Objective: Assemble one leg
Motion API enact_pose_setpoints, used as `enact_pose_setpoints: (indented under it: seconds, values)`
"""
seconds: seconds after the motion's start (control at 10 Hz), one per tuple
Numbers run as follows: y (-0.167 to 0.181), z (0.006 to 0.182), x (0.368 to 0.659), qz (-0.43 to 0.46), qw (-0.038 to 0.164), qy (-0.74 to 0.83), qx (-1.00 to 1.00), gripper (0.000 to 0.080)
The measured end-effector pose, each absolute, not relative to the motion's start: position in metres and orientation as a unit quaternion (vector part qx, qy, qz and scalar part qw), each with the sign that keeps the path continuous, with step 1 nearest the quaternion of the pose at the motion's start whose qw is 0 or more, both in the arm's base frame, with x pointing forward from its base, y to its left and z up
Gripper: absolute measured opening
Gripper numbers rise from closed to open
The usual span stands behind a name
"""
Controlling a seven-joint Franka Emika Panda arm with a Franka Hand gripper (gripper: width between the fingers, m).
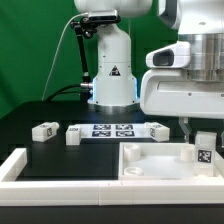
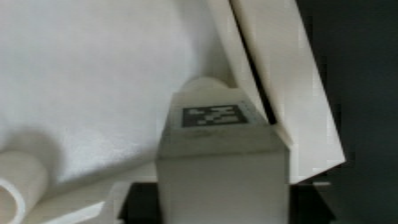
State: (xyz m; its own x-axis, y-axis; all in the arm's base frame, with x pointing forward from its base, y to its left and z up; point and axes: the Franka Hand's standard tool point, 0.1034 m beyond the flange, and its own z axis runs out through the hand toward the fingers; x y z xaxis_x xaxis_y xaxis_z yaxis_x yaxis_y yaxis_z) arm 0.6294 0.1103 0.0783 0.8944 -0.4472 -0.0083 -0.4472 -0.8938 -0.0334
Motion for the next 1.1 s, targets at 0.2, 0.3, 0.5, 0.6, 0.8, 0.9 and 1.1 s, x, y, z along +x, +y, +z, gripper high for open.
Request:
enact_pose_setpoints:
  seconds: [0.2,0.3,0.5,0.6,0.8,0.9,1.1]
  values:
    - [0.1052,0.0785,0.6285,0.001,0.014,0.260,-0.966,0.0295]
    - [0.1051,0.0785,0.6285,0.001,0.014,0.258,-0.966,0.0296]
    - [0.1050,0.0780,0.6285,0.001,0.014,0.259,-0.966,0.0397]
    - [0.1050,0.0780,0.6285,0.001,0.014,0.259,-0.966,0.0397]
    - [0.1050,0.0779,0.6285,0.000,0.014,0.259,-0.966,0.0617]
    - [0.1050,0.0779,0.6285,0.000,0.014,0.259,-0.966,0.0617]
    - [0.1050,0.0778,0.6285,0.001,0.014,0.259,-0.966,0.0643]
